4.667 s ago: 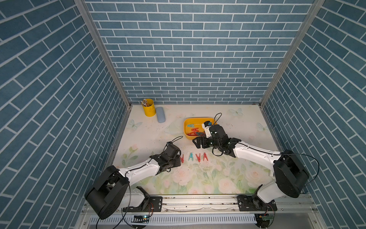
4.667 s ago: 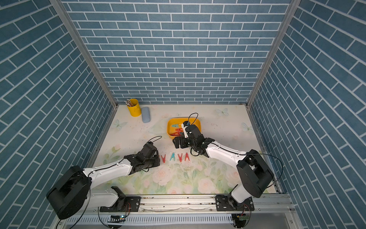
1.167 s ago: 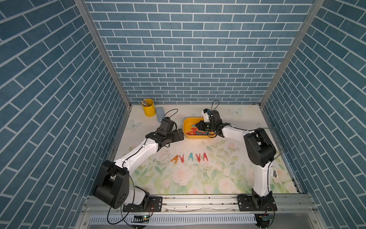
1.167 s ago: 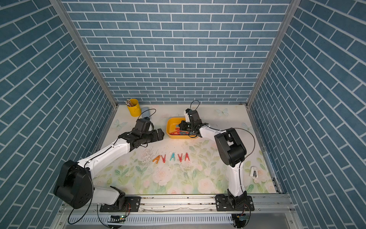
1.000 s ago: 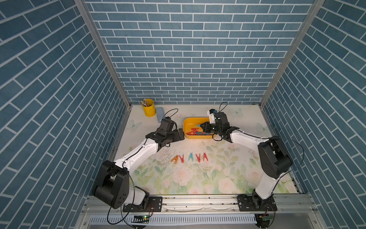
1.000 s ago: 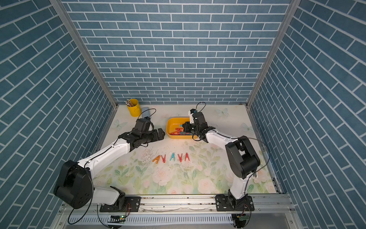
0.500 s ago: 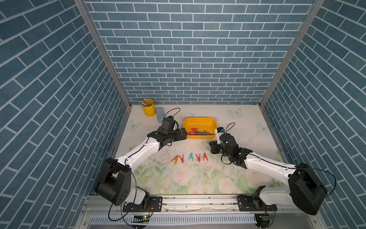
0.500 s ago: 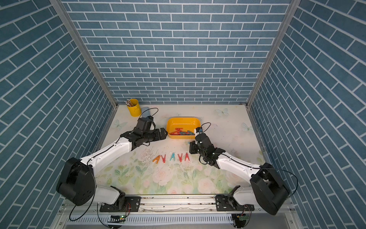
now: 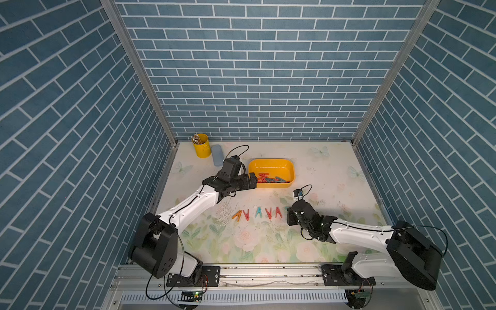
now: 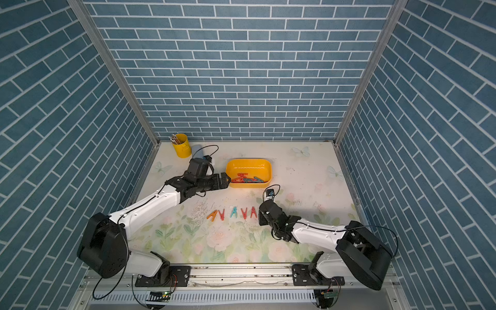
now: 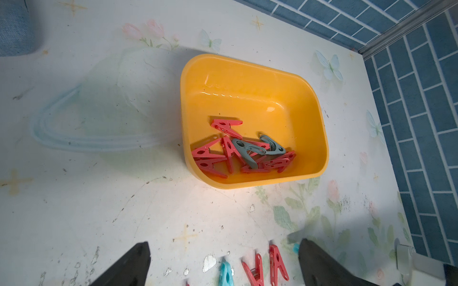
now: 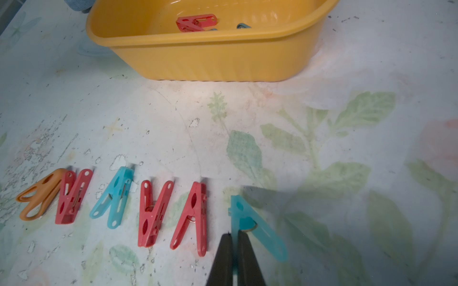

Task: Take the clothespins out of the storage box
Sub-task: Place the clothespin at the center of the board.

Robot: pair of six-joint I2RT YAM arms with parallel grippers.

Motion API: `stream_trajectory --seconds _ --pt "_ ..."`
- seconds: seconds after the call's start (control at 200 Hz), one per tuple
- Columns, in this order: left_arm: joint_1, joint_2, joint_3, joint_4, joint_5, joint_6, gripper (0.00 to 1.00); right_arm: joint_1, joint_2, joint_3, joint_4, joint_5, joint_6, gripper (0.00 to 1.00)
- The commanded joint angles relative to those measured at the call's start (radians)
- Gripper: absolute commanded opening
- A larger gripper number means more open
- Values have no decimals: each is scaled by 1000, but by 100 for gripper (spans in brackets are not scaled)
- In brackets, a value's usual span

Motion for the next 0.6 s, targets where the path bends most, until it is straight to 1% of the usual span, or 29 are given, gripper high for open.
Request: stream_trajectory --seconds 0.0,0.245,0.32,0.415,0.595 --pt "-11 -25 6 -13 -9 9 100 22 23 -25 43 59 45 0" --pt "-17 -38 -17 -3 -10 0 99 78 102 -28 39 89 63 1" --pt "-18 -41 -20 -3 -10 -1 100 89 115 -26 38 93 68 7" --pt "-19 -45 -25 -3 -10 -2 100 94 127 -21 24 97 68 7" --pt "-20 -45 -28 0 -11 -3 99 100 125 -16 8 93 65 14"
